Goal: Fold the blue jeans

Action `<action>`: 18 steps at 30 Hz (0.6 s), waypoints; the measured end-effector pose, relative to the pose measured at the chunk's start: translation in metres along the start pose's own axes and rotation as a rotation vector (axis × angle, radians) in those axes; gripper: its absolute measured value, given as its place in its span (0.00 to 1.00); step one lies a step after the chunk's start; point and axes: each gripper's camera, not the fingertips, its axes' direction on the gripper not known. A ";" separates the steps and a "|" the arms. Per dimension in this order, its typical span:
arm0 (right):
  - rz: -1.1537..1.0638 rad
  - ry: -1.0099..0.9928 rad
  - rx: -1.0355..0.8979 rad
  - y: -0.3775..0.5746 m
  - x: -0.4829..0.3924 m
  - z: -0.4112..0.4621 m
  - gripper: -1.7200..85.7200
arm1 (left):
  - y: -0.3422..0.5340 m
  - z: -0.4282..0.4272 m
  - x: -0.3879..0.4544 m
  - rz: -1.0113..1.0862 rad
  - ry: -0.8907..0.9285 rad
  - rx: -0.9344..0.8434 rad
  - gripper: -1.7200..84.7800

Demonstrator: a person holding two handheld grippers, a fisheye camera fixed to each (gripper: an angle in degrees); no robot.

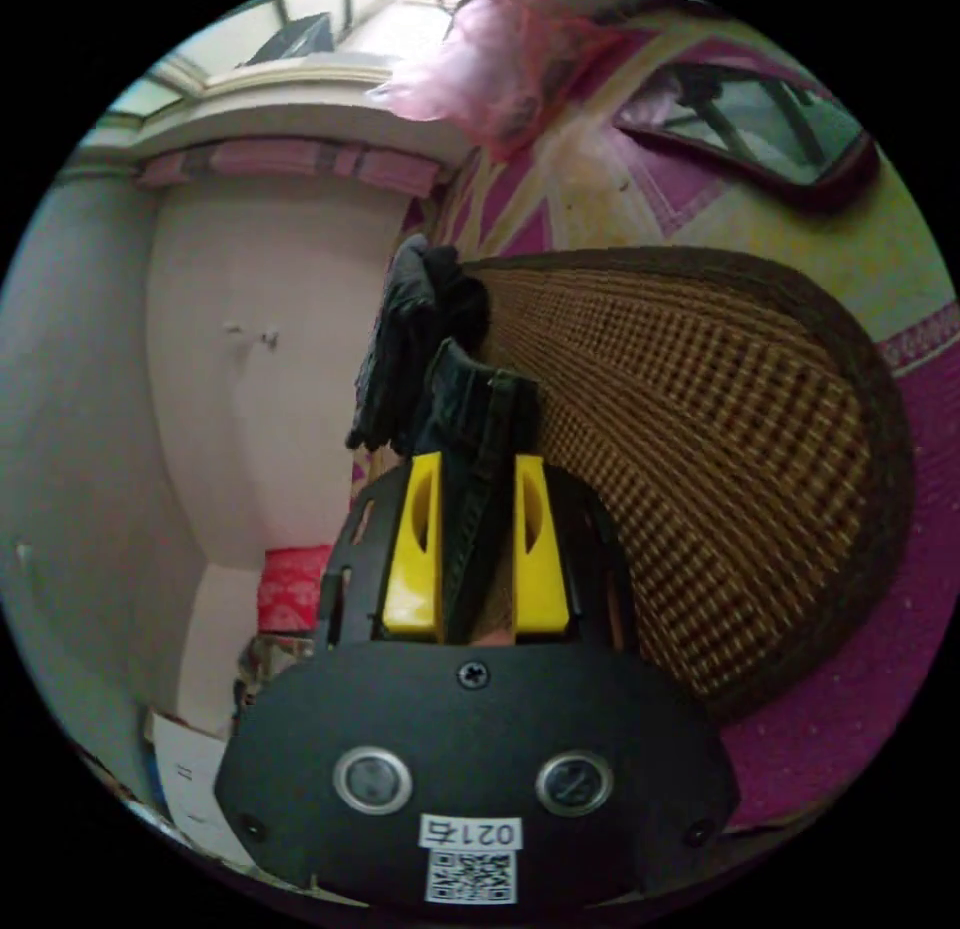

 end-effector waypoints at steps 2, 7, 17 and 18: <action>0.033 0.005 0.009 -0.001 0.004 0.012 0.09 | 0.010 -0.005 -0.018 -0.046 -0.007 -0.036 0.01; -0.188 0.019 0.070 0.031 -0.069 0.019 0.07 | 0.046 -0.025 -0.076 -0.195 -0.010 -0.093 0.01; -1.424 0.203 -0.097 0.414 -0.338 0.215 0.07 | 0.123 -0.078 -0.185 -0.405 -0.025 -0.054 0.01; -1.510 0.221 -0.150 0.464 -0.331 0.252 0.07 | 0.130 -0.082 -0.195 -0.412 -0.031 -0.057 0.01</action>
